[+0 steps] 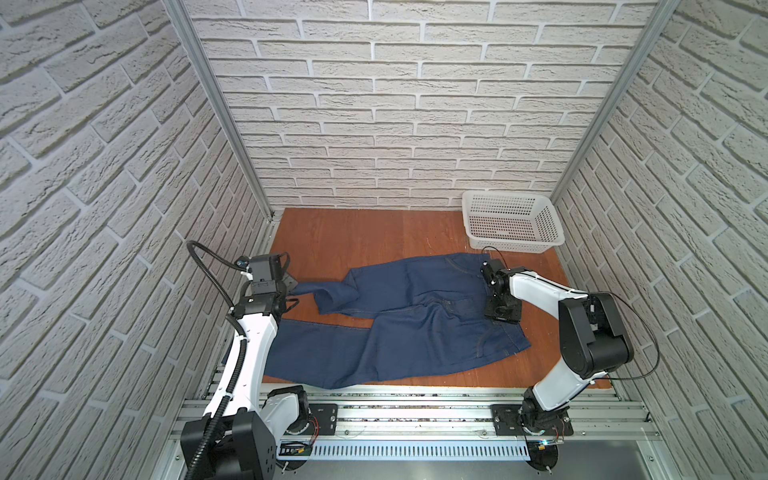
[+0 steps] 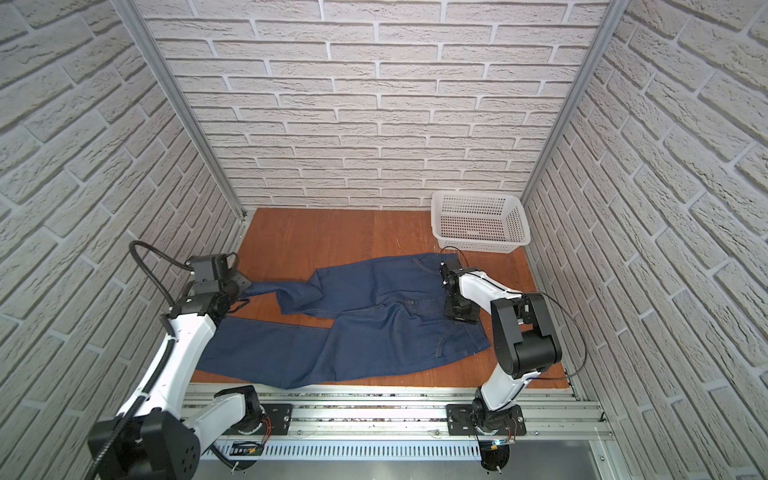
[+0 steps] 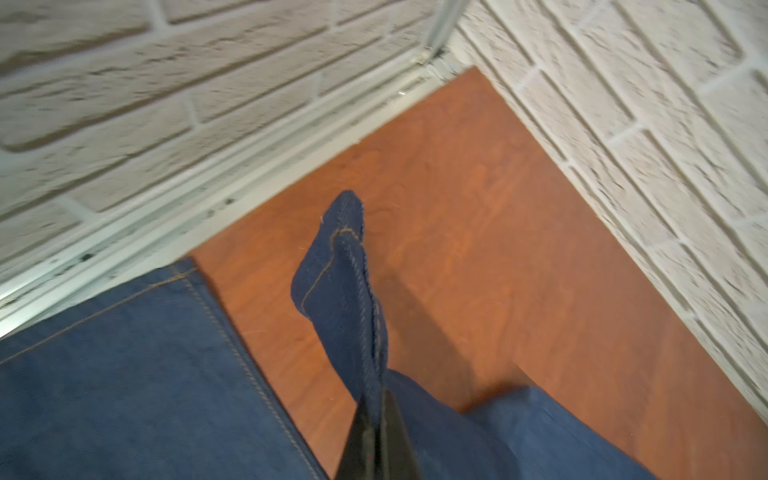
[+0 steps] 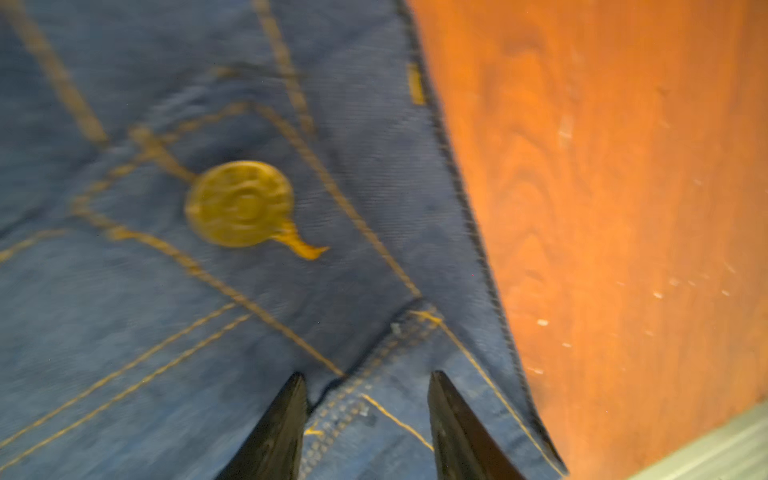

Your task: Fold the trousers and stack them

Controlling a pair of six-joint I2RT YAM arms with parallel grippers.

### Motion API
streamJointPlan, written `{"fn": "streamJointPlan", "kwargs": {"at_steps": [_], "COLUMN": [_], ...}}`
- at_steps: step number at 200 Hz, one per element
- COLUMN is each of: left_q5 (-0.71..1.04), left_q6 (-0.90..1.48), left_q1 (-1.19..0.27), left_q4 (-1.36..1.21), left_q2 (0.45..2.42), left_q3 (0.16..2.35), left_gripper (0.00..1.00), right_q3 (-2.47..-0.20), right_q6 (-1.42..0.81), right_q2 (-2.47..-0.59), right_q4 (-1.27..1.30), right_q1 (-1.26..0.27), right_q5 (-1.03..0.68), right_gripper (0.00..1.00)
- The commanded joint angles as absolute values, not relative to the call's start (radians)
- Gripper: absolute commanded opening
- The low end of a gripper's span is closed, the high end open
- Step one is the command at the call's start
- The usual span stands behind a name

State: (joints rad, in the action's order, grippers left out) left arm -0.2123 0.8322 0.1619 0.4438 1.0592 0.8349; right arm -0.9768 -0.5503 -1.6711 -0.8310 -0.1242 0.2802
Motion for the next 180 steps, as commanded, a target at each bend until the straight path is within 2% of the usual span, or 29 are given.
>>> {"fn": "streamJointPlan", "kwargs": {"at_steps": [1, 54, 73, 95, 120, 143, 180], "left_q5": [-0.224, -0.199, -0.173, -0.144, -0.109, -0.103, -0.104], "left_q6": [0.826, 0.776, 0.773, 0.778, 0.778, 0.77, 0.757], "left_q1": [0.221, 0.285, 0.297, 0.297, 0.297, 0.296, 0.297], "left_q4": [0.392, 0.357, 0.355, 0.342, 0.34, 0.34, 0.36], "left_q2": [1.092, 1.21, 1.226, 1.221, 1.222, 1.222, 1.231], "left_q3": [0.855, 0.935, 0.949, 0.945, 0.948, 0.95, 0.975], "left_gripper": [0.0, 0.0, 0.0, 0.0, 0.0, 0.0, 0.0], "right_q3": [-0.96, -0.953, -0.954, -0.982, -1.064, -1.15, -1.257], "right_q6": [-0.528, -0.534, -0.527, -0.515, -0.522, -0.543, -0.579], "right_q2": [-1.635, -1.614, -1.579, -1.507, -1.456, -1.532, -1.731], "right_q4": [-0.879, -0.894, -0.878, -0.849, -0.83, -0.807, -0.758], "right_q1": [-0.089, -0.003, -0.003, -0.055, -0.165, -0.228, -0.244], "right_q5": [0.325, 0.314, 0.241, 0.138, 0.119, 0.1, 0.083], "right_gripper": [0.5, 0.5, 0.49, 0.47, 0.46, 0.46, 0.46]}}
